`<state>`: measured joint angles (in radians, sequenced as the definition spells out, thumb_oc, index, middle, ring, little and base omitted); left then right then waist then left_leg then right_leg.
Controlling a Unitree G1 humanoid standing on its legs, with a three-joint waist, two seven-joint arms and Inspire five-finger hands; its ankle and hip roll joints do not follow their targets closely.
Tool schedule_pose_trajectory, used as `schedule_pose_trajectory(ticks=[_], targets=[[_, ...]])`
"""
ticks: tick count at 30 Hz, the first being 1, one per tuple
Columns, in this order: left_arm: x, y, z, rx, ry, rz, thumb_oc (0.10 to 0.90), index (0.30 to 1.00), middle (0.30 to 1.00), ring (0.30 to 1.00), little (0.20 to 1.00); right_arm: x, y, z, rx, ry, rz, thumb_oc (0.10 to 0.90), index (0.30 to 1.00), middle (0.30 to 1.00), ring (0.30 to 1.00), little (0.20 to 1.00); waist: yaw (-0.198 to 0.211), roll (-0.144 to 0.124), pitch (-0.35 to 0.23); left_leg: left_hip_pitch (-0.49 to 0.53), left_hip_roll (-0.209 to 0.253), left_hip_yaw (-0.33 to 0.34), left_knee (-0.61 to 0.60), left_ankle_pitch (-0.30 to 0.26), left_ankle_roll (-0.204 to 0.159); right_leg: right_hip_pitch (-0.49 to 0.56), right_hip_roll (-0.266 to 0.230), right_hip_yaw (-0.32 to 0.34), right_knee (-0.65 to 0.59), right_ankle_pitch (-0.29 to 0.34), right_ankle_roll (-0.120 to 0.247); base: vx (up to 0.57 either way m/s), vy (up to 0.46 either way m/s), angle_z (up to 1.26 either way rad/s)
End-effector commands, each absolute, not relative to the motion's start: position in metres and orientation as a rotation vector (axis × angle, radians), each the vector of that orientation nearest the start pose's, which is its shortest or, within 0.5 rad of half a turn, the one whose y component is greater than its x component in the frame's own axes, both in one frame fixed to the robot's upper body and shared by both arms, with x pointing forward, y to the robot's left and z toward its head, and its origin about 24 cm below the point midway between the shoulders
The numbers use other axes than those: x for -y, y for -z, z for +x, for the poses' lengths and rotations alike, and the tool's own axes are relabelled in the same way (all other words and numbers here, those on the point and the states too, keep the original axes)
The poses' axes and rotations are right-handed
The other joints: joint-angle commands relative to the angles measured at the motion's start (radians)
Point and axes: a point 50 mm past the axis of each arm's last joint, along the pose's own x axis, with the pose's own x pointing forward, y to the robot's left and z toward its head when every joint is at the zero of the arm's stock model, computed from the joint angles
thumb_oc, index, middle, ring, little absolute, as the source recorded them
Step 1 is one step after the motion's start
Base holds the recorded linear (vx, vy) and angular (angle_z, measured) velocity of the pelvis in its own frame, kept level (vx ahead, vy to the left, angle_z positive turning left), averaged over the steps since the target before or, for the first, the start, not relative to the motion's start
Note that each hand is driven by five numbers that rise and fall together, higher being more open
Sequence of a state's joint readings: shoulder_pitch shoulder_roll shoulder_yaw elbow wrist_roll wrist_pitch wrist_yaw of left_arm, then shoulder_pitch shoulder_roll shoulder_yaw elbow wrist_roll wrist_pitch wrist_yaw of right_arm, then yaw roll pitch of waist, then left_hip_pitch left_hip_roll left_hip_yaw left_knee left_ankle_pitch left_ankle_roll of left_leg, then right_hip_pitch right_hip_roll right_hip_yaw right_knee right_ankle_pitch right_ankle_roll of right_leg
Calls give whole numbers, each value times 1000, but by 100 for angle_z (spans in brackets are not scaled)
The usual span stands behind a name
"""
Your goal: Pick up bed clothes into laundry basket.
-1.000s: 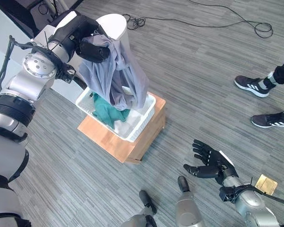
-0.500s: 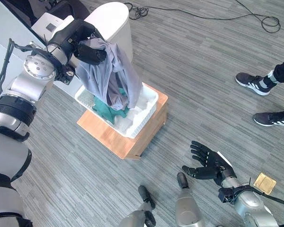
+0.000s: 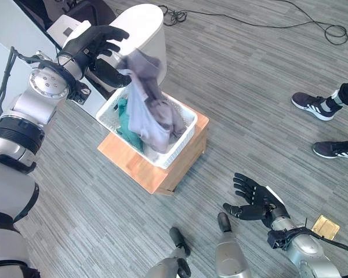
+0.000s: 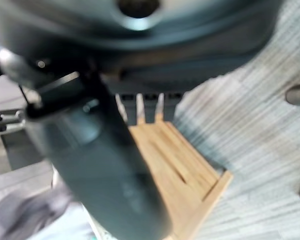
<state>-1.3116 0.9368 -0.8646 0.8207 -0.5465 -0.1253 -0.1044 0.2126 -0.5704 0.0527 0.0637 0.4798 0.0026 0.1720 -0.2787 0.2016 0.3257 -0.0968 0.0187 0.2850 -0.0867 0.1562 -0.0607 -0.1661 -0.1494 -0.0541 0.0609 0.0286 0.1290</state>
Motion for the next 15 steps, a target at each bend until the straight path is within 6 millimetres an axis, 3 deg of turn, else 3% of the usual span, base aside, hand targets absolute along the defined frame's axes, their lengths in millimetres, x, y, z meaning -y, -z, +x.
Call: schedule_pose_trajectory(ticks=[1,15], targets=[[-253,-398,363,602,-81,702,800,900,900,900,900,244,-31,202,-162,-191,-50,800,900,900,900,900,20,-60,-58,58,21,-18,-1,-97,-52,66,-66,-72,-137,81,114,0,0,0],[-260,-392,363,590,-90,653,800,900,900,900,900,241,-32,209,-164,-218,-69,800,900,900,900,900,37,-71,-89,72,18,-36,-1,-99,-51,96,-71,-92,-136,77,112,-8,8,4]])
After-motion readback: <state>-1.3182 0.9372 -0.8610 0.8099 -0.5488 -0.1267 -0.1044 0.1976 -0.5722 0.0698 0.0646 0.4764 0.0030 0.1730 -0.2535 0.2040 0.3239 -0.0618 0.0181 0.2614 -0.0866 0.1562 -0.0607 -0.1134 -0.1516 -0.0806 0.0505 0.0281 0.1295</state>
